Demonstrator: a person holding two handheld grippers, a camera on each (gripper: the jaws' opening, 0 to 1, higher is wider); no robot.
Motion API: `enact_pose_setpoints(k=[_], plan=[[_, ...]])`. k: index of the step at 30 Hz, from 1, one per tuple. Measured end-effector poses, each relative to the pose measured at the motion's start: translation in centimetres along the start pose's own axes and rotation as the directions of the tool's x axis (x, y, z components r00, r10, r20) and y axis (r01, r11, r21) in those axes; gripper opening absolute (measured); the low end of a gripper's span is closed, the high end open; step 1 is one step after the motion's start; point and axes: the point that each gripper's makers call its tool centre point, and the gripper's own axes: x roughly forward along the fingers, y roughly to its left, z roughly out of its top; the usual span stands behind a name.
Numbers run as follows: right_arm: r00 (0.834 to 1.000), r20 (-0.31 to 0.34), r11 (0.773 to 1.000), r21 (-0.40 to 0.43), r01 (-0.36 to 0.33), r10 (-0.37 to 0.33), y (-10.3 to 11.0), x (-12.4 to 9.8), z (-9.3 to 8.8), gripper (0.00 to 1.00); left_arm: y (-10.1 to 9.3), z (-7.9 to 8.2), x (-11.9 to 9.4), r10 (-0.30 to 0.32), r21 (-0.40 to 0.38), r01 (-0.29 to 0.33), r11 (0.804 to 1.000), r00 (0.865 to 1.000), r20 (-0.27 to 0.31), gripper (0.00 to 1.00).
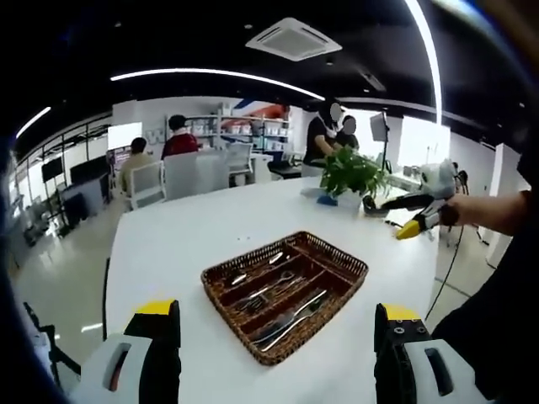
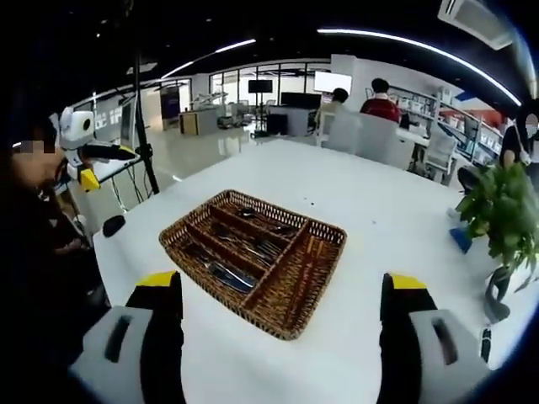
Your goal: Arrange the knives, forks, and spoons in their matching storage slots by inserting each utensil handle-first until every utensil is classified and aligned in the correct compartment
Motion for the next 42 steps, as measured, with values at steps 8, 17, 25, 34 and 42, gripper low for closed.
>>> enact_pose_setpoints(k=[8, 17, 25, 34, 42], plan=[[0.999, 0.010, 0.999, 0.025, -0.046, 0.046, -0.4, -1.8, -0.6, 0.99, -0.6, -0.3, -1.6, 0.093, 0.004, -0.093, 0.996, 0.996, 0.000, 1.00], [0.996, 0.061, 0.997, 0.019, -0.070, 0.069, -0.1, -3.3, 0.1, 0.99, -2.4, 0.8, -1.9, 0.093, 0.036, -0.094, 0.995, 0.995, 0.018, 1.00], [0.994, 0.067, 0.997, -0.010, -0.081, 0.082, 0.1, -3.0, 0.5, 0.99, -2.8, -0.1, -1.2, 0.082, 0.034, -0.082, 0.996, 0.997, 0.009, 1.00], [0.996, 0.046, 0.996, -0.032, -0.078, 0.079, 0.9, -3.1, -0.1, 0.99, -2.2, -0.9, -2.0, 0.084, 0.013, -0.083, 0.996, 0.996, -0.005, 1.00], [0.996, 0.057, 0.997, -0.032, -0.067, 0.069, 1.0, -3.4, 0.3, 0.99, -1.8, -0.7, -3.1, 0.102, 0.017, -0.102, 0.995, 0.995, 0.005, 1.00]])
